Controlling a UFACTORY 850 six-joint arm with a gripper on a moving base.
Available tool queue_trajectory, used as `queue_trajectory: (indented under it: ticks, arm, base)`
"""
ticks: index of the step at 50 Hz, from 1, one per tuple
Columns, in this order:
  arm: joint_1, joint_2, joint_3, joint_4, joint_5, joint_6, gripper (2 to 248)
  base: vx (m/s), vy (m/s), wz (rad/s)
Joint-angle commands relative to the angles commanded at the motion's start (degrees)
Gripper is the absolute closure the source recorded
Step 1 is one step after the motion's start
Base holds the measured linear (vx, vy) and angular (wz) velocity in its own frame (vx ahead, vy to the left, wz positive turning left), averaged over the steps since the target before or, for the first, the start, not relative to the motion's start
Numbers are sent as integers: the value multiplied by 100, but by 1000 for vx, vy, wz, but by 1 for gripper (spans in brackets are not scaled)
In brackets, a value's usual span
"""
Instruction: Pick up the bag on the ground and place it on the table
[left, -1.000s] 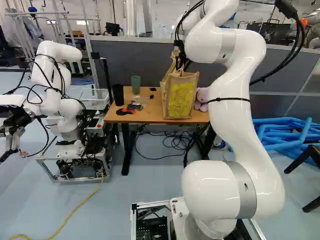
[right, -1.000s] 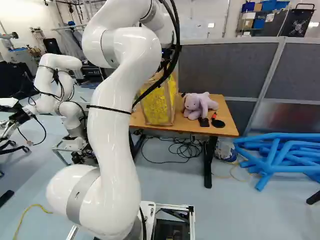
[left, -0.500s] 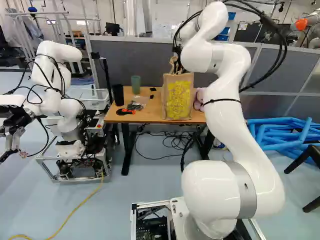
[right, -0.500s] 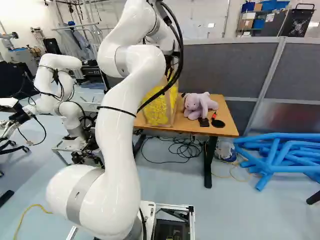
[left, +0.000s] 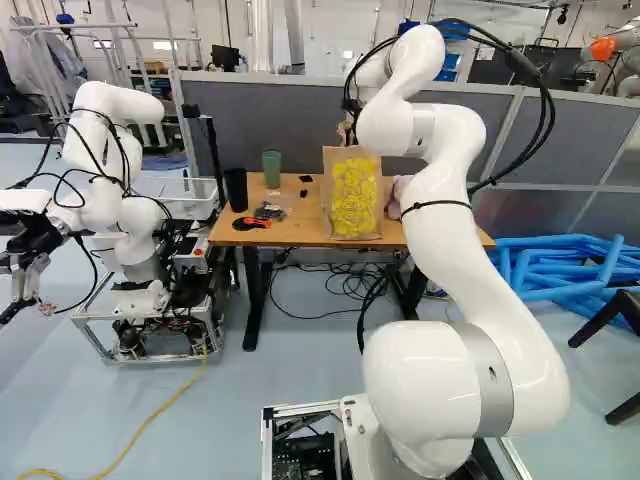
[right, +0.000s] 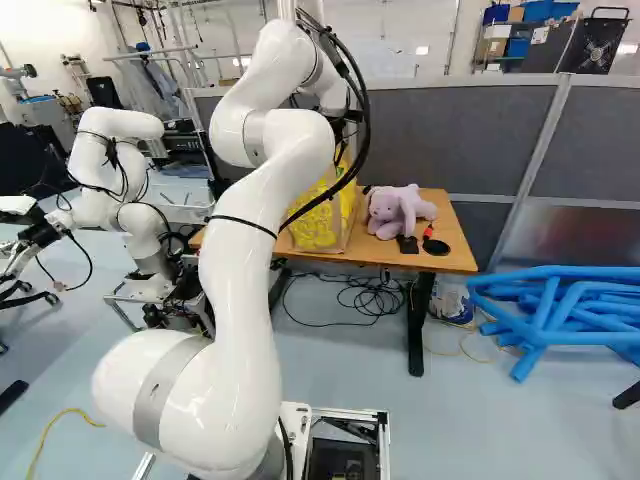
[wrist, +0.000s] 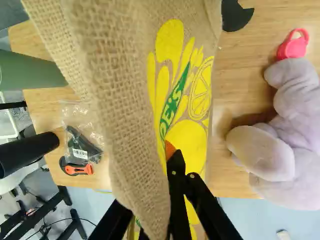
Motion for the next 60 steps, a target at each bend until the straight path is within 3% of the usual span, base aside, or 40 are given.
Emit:
queue_trajectory:
  ticks: [15,16,21,22,26,27,31,32,36,37,42,43,47,48,60]
  arm:
    - [0,-3,-4,0,0,0,225]
    - [0,-3,-4,0,0,0,195]
    - [0,-3,-4,0,0,0,195]
    - [0,-3,-4,0,0,0,160]
    - [0,-3,-4,0,0,0,160]
    - [0,-3,-4,0,0,0,123]
    - [0,-3,-4,0,0,0,123]
    - [0,-3,-4,0,0,0,87]
    - [0,-3,-4,0,0,0,87]
    - [0,-3,-4,0,0,0,51]
    - [0,-3,-4,0,0,0,51]
    - [0,-3,-4,0,0,0,14]
    - [0,-3,-4,0,0,0,14]
    - [0,0,-3,0,0,0,3]
    - [0,108,5,0,0,0,3]
  base:
    - [0,0,0]
    - [0,0,0]
    - [0,0,0]
    - [0,0,0]
    - [0,0,0]
    - [0,0,0]
    - [0,0,0]
    - [0,0,0]
    - [0,0,0]
    - [0,0,0]
    - [0,0,0]
    - [0,0,0]
    - [0,0,0]
    - [0,0,0]
    - [0,0,0]
